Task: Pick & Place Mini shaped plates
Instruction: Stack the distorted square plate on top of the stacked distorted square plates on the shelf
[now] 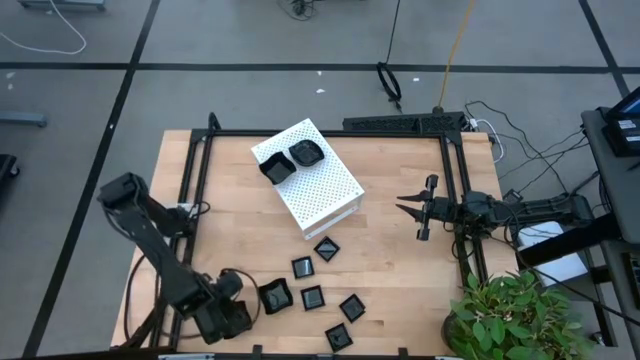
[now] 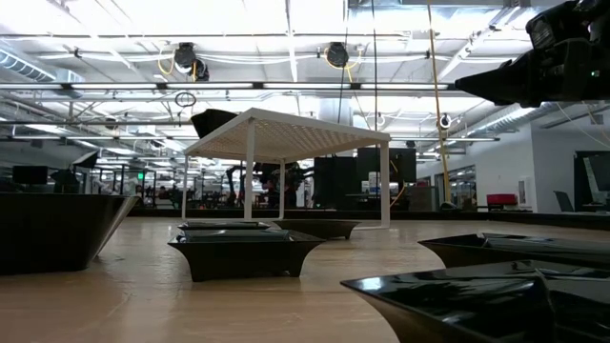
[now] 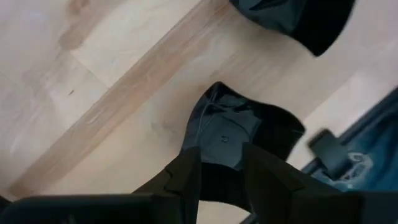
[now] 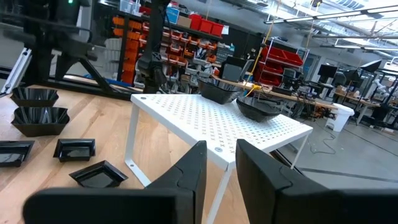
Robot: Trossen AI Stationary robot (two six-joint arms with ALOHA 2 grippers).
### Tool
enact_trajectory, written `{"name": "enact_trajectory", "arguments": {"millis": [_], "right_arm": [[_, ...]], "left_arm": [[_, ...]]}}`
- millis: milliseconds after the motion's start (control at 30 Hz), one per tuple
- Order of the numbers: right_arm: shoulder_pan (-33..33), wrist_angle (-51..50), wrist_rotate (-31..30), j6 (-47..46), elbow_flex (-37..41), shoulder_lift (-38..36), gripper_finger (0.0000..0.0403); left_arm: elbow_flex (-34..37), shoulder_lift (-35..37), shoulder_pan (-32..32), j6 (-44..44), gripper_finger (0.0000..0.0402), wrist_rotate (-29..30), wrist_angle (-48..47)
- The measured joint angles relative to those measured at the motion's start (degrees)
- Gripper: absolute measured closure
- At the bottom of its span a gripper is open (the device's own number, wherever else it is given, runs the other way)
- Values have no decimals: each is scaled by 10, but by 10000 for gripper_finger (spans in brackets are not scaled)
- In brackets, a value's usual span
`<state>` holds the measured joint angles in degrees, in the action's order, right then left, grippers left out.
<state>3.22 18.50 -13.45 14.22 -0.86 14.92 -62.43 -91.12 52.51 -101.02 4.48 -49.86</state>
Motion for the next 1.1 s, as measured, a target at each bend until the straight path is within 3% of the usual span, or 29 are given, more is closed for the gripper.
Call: {"name": "enact_trajectory", "arguments": {"millis": [367, 767, 1100], "right_arm": [[0, 0, 0, 0, 0, 0, 330], [0, 0, 0, 0, 0, 0, 330], [0, 0, 0, 0, 0, 0, 330]], "left_arm": [[0, -59, 7, 54, 284, 0, -3], [1, -64, 8, 63, 284, 1, -45], [48, -64, 19, 65, 284, 1, 57]]}}
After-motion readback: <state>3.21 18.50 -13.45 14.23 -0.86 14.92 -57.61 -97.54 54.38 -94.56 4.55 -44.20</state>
